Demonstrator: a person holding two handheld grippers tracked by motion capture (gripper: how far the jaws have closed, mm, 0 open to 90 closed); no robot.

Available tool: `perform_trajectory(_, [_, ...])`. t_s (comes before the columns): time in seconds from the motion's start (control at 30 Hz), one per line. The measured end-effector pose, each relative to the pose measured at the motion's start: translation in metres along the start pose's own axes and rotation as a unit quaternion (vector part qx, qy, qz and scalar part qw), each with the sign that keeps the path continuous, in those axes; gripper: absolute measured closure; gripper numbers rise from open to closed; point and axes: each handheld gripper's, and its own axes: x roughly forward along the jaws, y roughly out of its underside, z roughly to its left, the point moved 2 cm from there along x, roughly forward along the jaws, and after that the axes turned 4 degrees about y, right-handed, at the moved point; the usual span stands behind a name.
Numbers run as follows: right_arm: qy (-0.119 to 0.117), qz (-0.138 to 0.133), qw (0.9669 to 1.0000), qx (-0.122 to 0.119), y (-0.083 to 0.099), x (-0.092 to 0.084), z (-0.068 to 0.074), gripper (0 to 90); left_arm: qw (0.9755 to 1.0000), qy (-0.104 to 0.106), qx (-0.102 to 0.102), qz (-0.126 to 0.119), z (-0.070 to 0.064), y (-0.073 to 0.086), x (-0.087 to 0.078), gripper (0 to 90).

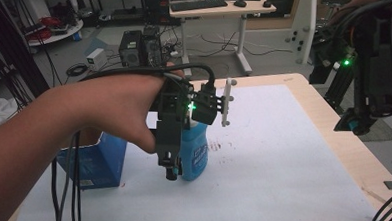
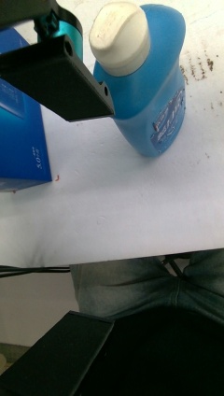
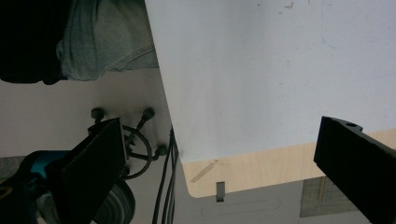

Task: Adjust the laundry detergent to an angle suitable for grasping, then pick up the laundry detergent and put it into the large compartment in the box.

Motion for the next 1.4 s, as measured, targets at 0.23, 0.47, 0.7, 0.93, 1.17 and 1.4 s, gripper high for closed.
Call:
perform_trajectory(0.23, [0.002,0.002,1.0,0.003,0.0003,-0.0009,0.0031,1.4,1.0,0.005,0.003,0.002,-0.0027,-0.0004,0.0025,1.7])
perform_trajectory(0.47, [0.006,-0.003,1.0,-0.002,0.0013,-0.0023,0.0042,1.4,1.0,0.002,-0.006,0.003,-0.0014,0.0013,0.0006,1.7])
perform_trajectory(0.7, [0.01,-0.001,0.9999,-0.004,-0.0001,-0.0032,0.004,1.4,1.0,0.003,-0.002,0.005,-0.0036,-0.0001,0.0026,1.7])
perform_trajectory(0.93, [0.006,0.001,0.9999,-0.015,-0.0039,0.0002,0.0021,1.4,1.0,0.004,0.0,0.002,-0.0018,-0.0043,0.0037,1.7])
perform_trajectory(1.17, [0.009,-0.005,0.9999,-0.007,0.0021,-0.0017,-0.0001,1.4,0.9999,0.002,-0.009,0.013,-0.0024,-0.0044,0.0031,1.7])
perform_trajectory(1.4, [0.01,-0.005,0.9999,-0.004,0.0041,-0.0012,0.002,1.4,0.9997,0.001,-0.017,0.017,-0.0048,-0.0029,0.0033,1.7])
